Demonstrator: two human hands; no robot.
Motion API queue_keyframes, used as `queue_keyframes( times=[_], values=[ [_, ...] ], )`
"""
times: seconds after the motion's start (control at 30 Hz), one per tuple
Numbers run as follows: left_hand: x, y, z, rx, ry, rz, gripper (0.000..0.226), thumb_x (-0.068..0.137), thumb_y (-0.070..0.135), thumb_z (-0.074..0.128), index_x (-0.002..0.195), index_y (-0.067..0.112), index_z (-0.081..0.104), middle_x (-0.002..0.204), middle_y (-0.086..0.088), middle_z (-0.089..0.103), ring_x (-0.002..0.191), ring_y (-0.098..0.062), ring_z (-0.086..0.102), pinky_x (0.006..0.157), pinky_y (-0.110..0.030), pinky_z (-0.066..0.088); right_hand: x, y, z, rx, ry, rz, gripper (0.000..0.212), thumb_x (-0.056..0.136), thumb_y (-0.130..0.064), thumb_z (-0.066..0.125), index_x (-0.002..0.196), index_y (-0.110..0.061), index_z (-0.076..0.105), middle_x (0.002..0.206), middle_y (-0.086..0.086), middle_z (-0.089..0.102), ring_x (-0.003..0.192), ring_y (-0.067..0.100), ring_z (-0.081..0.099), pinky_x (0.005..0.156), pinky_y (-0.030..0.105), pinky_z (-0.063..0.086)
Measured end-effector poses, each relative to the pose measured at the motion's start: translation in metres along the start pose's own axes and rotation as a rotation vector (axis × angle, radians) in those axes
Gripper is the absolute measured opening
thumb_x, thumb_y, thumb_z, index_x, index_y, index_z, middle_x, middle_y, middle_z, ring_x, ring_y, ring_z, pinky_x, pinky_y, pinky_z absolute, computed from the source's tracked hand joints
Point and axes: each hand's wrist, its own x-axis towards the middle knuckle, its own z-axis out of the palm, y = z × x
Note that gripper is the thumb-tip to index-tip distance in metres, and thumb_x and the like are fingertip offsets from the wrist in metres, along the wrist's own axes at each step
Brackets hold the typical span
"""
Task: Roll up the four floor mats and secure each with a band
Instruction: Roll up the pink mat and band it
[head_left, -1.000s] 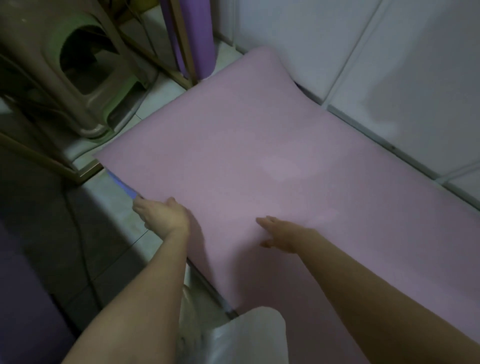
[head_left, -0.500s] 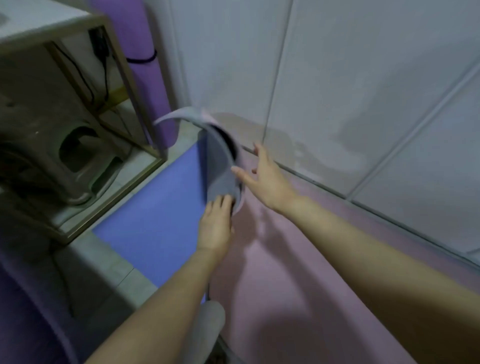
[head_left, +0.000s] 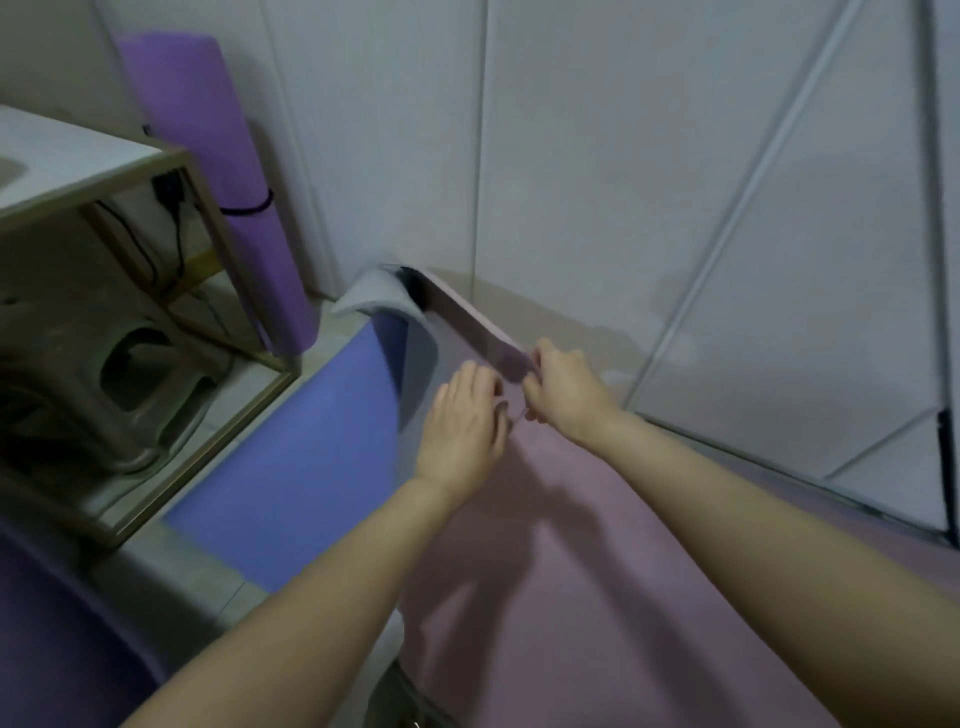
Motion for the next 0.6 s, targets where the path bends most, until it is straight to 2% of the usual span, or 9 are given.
queue_keyframes(
  times=[0.07,0.13,0.2,0.27,0.33,0.37,0.43,0.53,0.6],
  values=[
    [0.009,0.026,-0.009,-0.159,0.11,-0.043,0.016,0.087,0.021,0.046,0.092,0.006,0.048,0.088,-0.007,0.043,0.081,-0.023,0.044,0.072,-0.026,0.03,-0.017,-0.004,-0.005,-0.012,-0.018,-0.01,0.006,0.088,-0.012,0.045,0.093,-0.009,0.043,0.083,0.023,0.066,0.075,0.039,0.065,0.069,0.049,0.052],
    [0.022,0.049,-0.023,-0.386,0.124,-0.36,0.034,0.094,0.03,0.051,0.11,0.0,0.047,0.106,-0.009,0.041,0.102,-0.022,0.042,0.088,-0.028,0.033,-0.036,-0.006,-0.014,-0.052,-0.017,-0.037,0.009,0.091,-0.015,0.044,0.096,-0.008,0.042,0.085,0.022,0.067,0.078,0.039,0.065,0.068,0.046,0.051],
    [0.037,0.056,-0.029,-0.649,0.0,-0.761,0.053,0.094,0.037,0.053,0.126,-0.003,0.04,0.124,-0.016,0.044,0.116,-0.028,0.045,0.096,-0.03,0.034,-0.056,-0.009,-0.024,-0.176,-0.014,-0.098,0.016,0.092,-0.017,0.043,0.105,-0.008,0.042,0.093,0.021,0.067,0.085,0.04,0.063,0.063,0.04,0.044],
    [0.045,0.056,-0.033,-0.749,-0.142,-0.904,0.056,0.085,0.035,0.065,0.121,-0.002,0.044,0.12,-0.02,0.056,0.109,-0.033,0.056,0.094,-0.037,0.046,-0.075,-0.01,-0.03,-0.345,-0.062,-0.204,0.027,0.095,-0.02,0.042,0.118,-0.008,0.04,0.103,0.019,0.065,0.091,0.04,0.06,0.061,0.038,0.032],
    [0.044,0.062,-0.037,-0.644,-0.221,-0.843,0.037,0.074,0.016,0.062,0.106,0.001,0.05,0.11,-0.027,0.06,0.101,-0.039,0.06,0.086,-0.046,0.052,-0.093,-0.006,-0.036,-0.416,-0.142,-0.291,0.03,0.098,-0.024,0.04,0.124,-0.008,0.038,0.109,0.018,0.064,0.095,0.04,0.059,0.064,0.039,0.033],
    [0.04,0.065,-0.04,-0.579,-0.261,-0.795,0.028,0.075,0.006,0.056,0.102,0.002,0.053,0.109,-0.027,0.06,0.1,-0.04,0.059,0.084,-0.043,0.053,-0.101,-0.002,-0.039,-0.415,-0.18,-0.321,0.031,0.099,-0.027,0.041,0.124,-0.009,0.039,0.113,0.015,0.063,0.099,0.038,0.058,0.068,0.04,0.035],
    [0.03,0.07,-0.042,-0.503,-0.367,-0.705,0.037,0.079,-0.008,0.048,0.113,0.005,0.059,0.103,-0.021,0.061,0.094,-0.033,0.058,0.072,-0.03,0.047,-0.112,0.012,-0.049,-0.404,-0.244,-0.369,0.039,0.099,-0.03,0.045,0.132,-0.011,0.038,0.13,0.009,0.054,0.116,0.03,0.052,0.084,0.037,0.037],
    [0.018,0.067,-0.045,-0.525,-0.589,-0.582,0.05,0.077,-0.013,0.051,0.121,0.011,0.06,0.105,-0.014,0.062,0.097,-0.031,0.059,0.068,-0.03,0.047,-0.117,0.031,-0.068,-0.411,-0.153,-0.365,0.071,0.091,-0.018,0.058,0.149,-0.008,0.017,0.154,0.011,0.023,0.142,0.022,0.024,0.113,0.024,0.015],
    [0.007,0.069,-0.051,-0.559,-0.807,-0.431,0.044,0.074,-0.015,0.056,0.105,0.016,0.064,0.101,-0.009,0.063,0.093,-0.027,0.059,0.069,-0.03,0.048,-0.116,0.038,-0.081,-0.529,-0.102,-0.371,0.084,0.087,-0.01,0.061,0.15,-0.009,0.007,0.159,0.009,0.007,0.146,0.021,0.01,0.115,0.022,0.001]
  ],
)
